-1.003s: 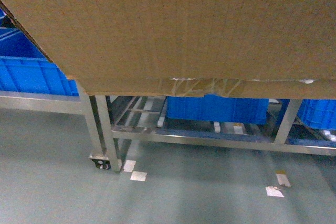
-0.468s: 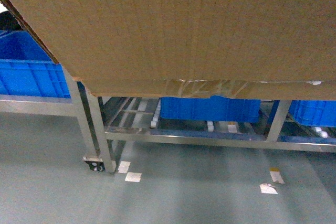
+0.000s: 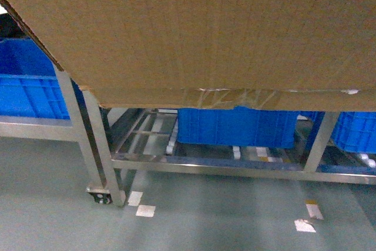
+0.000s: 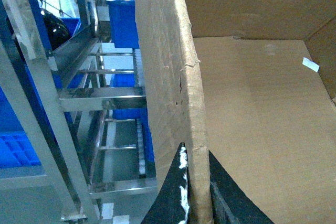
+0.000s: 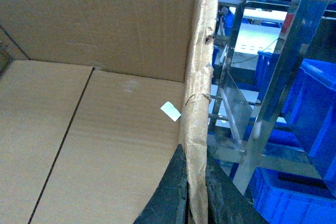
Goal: Sort boxes to right shelf from conveyor
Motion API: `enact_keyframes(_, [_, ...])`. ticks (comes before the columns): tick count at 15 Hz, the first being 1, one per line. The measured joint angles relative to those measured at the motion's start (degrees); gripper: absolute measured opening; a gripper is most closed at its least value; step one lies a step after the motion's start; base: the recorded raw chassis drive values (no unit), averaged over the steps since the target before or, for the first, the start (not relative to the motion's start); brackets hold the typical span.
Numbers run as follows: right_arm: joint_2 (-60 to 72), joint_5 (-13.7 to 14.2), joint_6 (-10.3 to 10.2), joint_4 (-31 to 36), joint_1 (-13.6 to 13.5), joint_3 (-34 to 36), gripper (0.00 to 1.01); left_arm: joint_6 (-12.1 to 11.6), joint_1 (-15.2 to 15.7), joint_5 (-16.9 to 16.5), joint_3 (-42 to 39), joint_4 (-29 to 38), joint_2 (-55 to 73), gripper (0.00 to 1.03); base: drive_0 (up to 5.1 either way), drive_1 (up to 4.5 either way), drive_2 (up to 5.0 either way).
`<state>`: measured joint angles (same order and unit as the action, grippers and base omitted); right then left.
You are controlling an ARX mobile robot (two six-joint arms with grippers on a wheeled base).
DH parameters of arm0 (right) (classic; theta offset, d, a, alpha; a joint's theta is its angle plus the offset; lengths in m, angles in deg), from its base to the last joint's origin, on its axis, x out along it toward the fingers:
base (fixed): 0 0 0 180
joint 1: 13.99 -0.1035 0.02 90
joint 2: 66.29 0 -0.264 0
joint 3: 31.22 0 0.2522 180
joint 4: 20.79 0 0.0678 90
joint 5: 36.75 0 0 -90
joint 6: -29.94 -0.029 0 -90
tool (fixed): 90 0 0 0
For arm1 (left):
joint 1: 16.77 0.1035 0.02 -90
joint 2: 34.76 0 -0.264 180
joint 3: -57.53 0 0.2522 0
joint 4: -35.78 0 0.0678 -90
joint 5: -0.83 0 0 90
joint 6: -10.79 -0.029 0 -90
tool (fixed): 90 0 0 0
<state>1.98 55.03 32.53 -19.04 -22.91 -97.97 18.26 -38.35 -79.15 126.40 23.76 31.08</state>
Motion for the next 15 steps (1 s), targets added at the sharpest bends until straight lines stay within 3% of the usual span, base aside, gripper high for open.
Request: enact_keyframes(15, [0.3,0.0,0.0,0.0,0.0,0.0,0.03,0.0,0.0,-0.2,0.0,0.1,0.2,0.02,0.0,4.07,-4.1])
